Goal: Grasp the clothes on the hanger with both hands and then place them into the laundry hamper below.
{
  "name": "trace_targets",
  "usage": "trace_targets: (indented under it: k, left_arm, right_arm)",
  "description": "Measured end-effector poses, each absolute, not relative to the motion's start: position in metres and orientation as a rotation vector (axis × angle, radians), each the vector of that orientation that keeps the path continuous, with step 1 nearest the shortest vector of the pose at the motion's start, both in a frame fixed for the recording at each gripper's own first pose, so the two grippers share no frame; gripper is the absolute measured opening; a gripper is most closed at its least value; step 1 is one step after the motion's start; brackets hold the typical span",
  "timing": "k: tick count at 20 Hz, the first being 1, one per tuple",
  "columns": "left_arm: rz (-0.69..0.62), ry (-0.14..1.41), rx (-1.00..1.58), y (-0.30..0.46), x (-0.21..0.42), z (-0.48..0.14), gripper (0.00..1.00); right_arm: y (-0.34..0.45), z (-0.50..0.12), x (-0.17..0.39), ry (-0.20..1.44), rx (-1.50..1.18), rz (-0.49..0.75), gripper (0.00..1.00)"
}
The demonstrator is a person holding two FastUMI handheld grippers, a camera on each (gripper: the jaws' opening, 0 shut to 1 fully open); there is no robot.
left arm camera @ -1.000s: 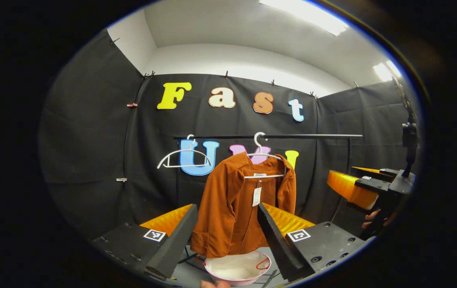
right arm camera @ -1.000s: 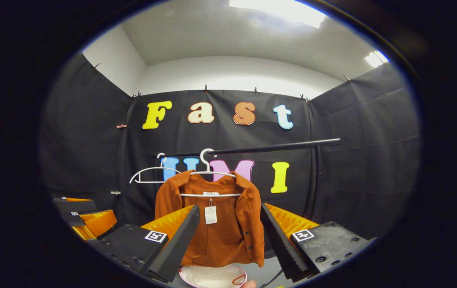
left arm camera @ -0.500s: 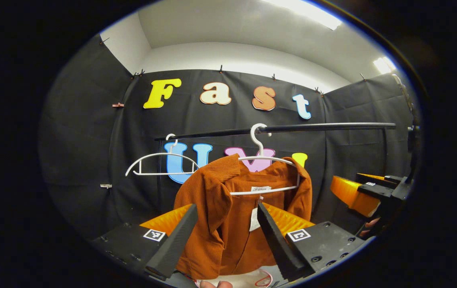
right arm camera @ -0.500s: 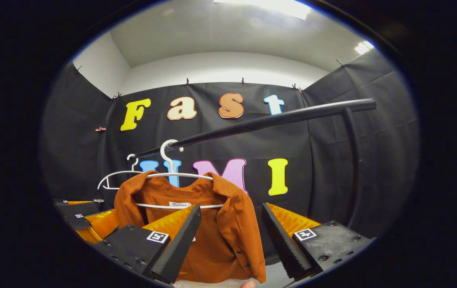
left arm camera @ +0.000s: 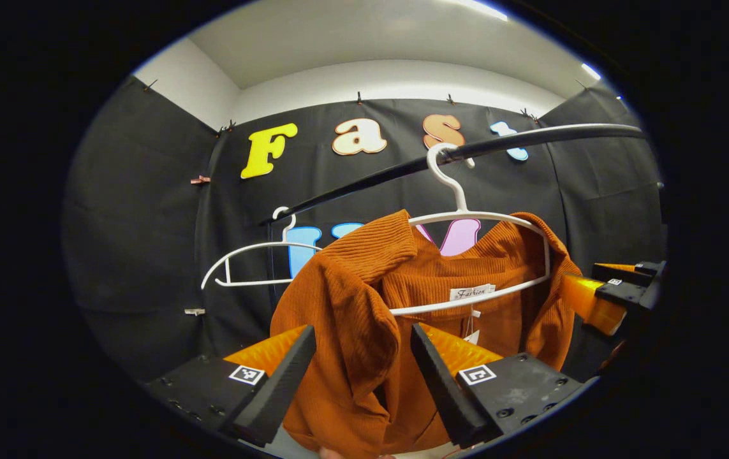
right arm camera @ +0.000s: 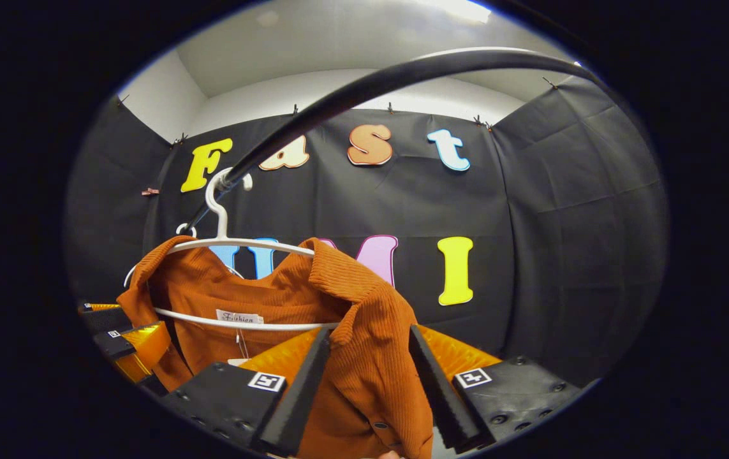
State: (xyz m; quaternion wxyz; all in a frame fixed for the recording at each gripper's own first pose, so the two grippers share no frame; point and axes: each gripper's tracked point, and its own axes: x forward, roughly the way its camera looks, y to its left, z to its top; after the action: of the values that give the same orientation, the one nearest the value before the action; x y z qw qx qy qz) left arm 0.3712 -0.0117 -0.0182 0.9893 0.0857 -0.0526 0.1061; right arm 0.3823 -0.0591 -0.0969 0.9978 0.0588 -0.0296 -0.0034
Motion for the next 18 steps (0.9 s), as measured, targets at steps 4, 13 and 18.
trace_targets:
  k: [4,13,18]
  left_arm:
    - [0.217,-0.089,0.157,-0.010,0.388,-0.025,0.70]
    - [0.218,-0.087,0.106,0.008,0.402,-0.021,0.23]
    - [0.192,-0.077,0.113,0.011,0.404,-0.020,0.05]
  right_arm:
    - [-0.040,-0.094,0.391,-0.085,0.139,0.042,0.60]
    - [-0.049,-0.115,0.424,-0.051,0.115,-0.014,0.22]
    - [-0.029,-0.123,0.425,0.022,0.284,0.133,0.07]
